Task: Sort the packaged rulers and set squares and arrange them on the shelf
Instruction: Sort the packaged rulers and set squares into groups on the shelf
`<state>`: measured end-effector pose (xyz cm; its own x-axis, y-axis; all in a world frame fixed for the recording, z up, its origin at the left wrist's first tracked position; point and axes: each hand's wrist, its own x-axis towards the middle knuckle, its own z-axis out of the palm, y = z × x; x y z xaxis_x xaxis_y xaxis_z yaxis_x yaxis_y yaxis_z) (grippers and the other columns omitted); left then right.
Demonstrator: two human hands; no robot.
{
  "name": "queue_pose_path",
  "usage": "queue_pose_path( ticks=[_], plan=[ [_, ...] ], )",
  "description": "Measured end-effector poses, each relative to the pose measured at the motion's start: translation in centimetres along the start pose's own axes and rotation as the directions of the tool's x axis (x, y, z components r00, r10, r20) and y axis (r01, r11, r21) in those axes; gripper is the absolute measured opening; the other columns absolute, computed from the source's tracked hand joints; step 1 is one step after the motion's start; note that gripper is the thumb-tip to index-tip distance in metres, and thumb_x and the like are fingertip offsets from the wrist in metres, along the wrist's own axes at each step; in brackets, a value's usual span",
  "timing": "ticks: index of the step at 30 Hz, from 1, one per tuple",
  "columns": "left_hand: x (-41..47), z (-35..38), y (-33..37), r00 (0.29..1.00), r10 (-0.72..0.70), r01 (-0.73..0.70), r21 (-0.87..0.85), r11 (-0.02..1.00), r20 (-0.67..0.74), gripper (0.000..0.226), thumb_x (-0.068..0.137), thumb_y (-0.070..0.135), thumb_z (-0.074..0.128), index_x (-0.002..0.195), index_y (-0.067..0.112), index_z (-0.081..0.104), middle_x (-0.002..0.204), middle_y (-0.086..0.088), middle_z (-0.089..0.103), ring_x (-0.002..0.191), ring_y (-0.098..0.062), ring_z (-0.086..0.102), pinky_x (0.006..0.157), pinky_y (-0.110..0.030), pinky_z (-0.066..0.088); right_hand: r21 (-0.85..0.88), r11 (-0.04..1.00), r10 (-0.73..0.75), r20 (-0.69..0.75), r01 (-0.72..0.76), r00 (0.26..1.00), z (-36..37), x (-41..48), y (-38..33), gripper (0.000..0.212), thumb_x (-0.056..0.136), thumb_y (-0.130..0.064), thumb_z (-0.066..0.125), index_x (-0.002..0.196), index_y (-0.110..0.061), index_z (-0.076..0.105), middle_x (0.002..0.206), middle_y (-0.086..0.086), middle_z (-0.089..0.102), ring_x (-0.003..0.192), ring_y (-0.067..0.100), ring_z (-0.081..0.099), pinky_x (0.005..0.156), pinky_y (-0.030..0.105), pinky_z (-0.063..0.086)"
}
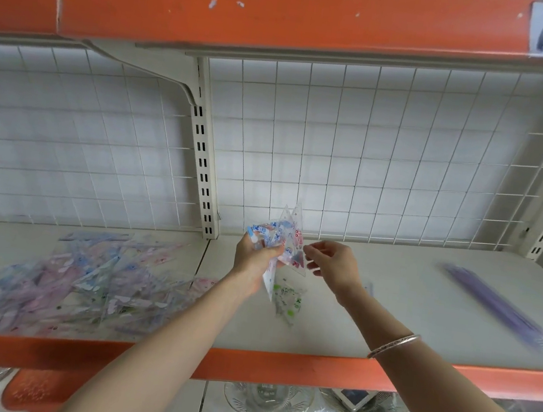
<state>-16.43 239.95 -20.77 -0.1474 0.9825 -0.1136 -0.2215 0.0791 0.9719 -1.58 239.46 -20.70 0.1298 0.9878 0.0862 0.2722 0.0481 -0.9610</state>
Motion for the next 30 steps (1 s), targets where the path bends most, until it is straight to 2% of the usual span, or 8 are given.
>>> queue_pose_path(
  ticks=[3, 7, 13, 15, 18, 23, 27, 30],
  plan=[
    [0.0, 0.5, -0.1, 1.000, -0.015, 0.015, 0.030, 0.999, 0.002, 0.049, 0.074, -0.009, 0.073, 0.117, 0.006, 0.055, 0.110, -0.013, 0.068, 0.098, -0.030, 0.067, 0.089, -0.049, 0.054, 0.107, 0.993, 0.046, 0.053, -0.051, 0.998, -0.2, -0.1, -0.2, 0.011, 0.084, -0.012, 0.070, 0.086, -0.002, 0.065, 0.074, 0.008, 0.068, 0.062, 0.017, 0.060, 0.057, 0.025, 0.050],
    [-0.4, 0.8, 0.1, 1.000, 0.014, -0.013, 0.010, 1.000, -0.007, 0.034, 0.081, 0.008, 0.073, 0.112, 0.006, 0.061, 0.107, -0.010, 0.070, 0.099, -0.029, 0.067, 0.093, -0.051, 0.051, 0.177, 0.979, 0.090, 0.075, -0.103, 0.993, -0.7, -0.3, -0.1, 0.010, 0.082, -0.006, 0.070, 0.082, -0.004, 0.060, 0.074, 0.008, 0.068, 0.061, 0.017, 0.061, 0.060, 0.026, 0.050],
    [-0.6, 0.3, 0.7, 0.998, 0.058, -0.056, -0.100, 0.993, 0.018, 0.012, 0.090, 0.000, 0.060, 0.102, 0.004, 0.061, 0.093, -0.007, 0.070, 0.079, -0.020, 0.069, 0.064, -0.029, 0.060, 0.233, 0.960, 0.160, 0.006, -0.157, 0.987, -1.7, 0.0, 0.3, 0.014, 0.084, -0.003, 0.067, 0.076, -0.009, 0.057, 0.076, 0.011, 0.068, 0.059, 0.019, 0.060, 0.057, 0.025, 0.046],
    [-0.6, 0.2, 0.8, 0.997, 0.075, -0.077, -0.096, 0.992, -0.029, 0.016, 0.091, -0.001, 0.059, 0.106, 0.002, 0.060, 0.093, -0.008, 0.068, 0.076, -0.018, 0.068, 0.062, -0.029, 0.060, 0.212, 0.963, 0.175, -0.025, -0.166, 0.984, -2.5, 0.1, 0.5, 0.013, 0.085, -0.004, 0.065, 0.077, -0.010, 0.057, 0.074, 0.008, 0.068, 0.057, 0.017, 0.058, 0.055, 0.024, 0.042],
    [-0.4, 0.8, 0.6, 0.997, 0.066, -0.071, -0.110, 0.991, -0.048, 0.018, 0.091, -0.001, 0.059, 0.109, 0.002, 0.060, 0.092, -0.008, 0.068, 0.075, -0.019, 0.068, 0.067, -0.031, 0.060, 0.096, 0.981, 0.183, -0.128, -0.171, 0.975, -4.1, 0.4, 1.2, 0.007, 0.086, -0.006, 0.065, 0.081, -0.009, 0.061, 0.068, 0.004, 0.066, 0.053, 0.013, 0.059, 0.050, 0.020, 0.044],
    [-0.8, 3.5, -0.2, 1.000, 0.017, -0.016, -0.166, 0.986, 0.001, 0.017, 0.090, -0.002, 0.060, 0.106, 0.003, 0.059, 0.100, -0.013, 0.067, 0.086, -0.027, 0.067, 0.064, -0.030, 0.060, -0.232, 0.943, 0.185, -0.224, -0.237, 0.957, -7.1, 0.6, 3.4, 0.012, 0.086, -0.003, 0.058, 0.087, 0.001, 0.069, 0.063, 0.006, 0.064, 0.064, 0.022, 0.062, 0.076, 0.033, 0.053],
    [-1.3, 5.7, -0.9, 0.998, -0.027, 0.036, -0.178, 0.983, 0.052, 0.024, 0.090, -0.001, 0.060, 0.114, 0.000, 0.059, 0.107, -0.015, 0.067, 0.094, -0.032, 0.067, 0.062, -0.029, 0.060, -0.421, 0.864, 0.214, -0.192, -0.277, 0.958, -8.2, 0.1, 4.7, 0.021, 0.086, -0.019, 0.066, 0.085, 0.001, 0.071, 0.076, 0.012, 0.069, 0.075, 0.025, 0.062, 0.056, 0.022, 0.043],
    [-1.6, 6.6, -1.0, 0.996, -0.034, 0.047, -0.166, 0.985, 0.078, 0.025, 0.090, -0.002, 0.060, 0.115, 0.000, 0.059, 0.110, -0.016, 0.066, 0.099, -0.036, 0.066, 0.061, -0.030, 0.060, -0.519, 0.813, 0.174, -0.215, -0.263, 0.961, -8.4, -0.1, 5.3, 0.014, 0.082, -0.020, 0.068, 0.080, -0.006, 0.070, 0.086, 0.011, 0.071, 0.087, 0.027, 0.064, 0.066, 0.025, 0.046]
  ],
)
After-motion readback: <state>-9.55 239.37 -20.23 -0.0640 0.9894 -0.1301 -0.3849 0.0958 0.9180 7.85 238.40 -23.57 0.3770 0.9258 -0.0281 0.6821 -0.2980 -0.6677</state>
